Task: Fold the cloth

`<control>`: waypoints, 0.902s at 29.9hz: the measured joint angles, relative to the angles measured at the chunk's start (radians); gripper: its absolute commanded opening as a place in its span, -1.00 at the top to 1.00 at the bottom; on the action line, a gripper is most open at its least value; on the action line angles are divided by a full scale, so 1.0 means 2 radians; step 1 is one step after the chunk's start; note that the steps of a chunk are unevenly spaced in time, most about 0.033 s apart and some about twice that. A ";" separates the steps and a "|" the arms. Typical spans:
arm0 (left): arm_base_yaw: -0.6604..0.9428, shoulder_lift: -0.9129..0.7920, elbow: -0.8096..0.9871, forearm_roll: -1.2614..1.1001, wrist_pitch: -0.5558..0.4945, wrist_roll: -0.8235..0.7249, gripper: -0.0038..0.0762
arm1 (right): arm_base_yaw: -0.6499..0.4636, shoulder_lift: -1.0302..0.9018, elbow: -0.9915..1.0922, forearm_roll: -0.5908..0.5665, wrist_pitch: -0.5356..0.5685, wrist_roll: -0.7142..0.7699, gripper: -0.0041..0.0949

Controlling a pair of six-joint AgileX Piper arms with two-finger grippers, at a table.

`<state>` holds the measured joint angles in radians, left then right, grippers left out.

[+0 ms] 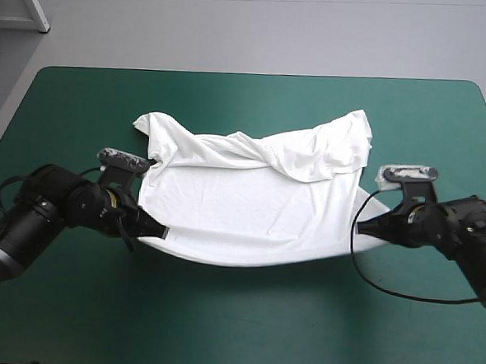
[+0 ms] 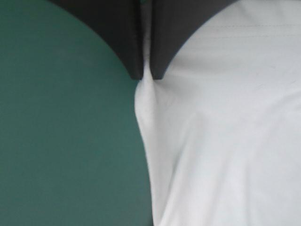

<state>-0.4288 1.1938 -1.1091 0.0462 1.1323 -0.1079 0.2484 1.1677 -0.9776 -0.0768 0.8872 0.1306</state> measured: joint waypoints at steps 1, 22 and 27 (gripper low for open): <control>0.000 -0.001 -0.034 0.009 0.014 0.000 0.93 | 0.000 -0.015 -0.027 0.000 0.009 -0.004 0.95; -0.001 -0.009 -0.559 0.111 0.000 0.045 0.93 | 0.001 -0.065 -0.525 -0.024 0.079 -0.055 0.95; -0.003 -0.011 -0.596 0.123 -0.028 0.070 0.93 | 0.001 -0.067 -0.589 -0.016 0.066 -0.065 0.95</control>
<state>-0.4349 1.1717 -2.3018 0.2925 1.0760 0.0319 0.2501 1.0338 -2.1549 -0.1096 1.0183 0.0000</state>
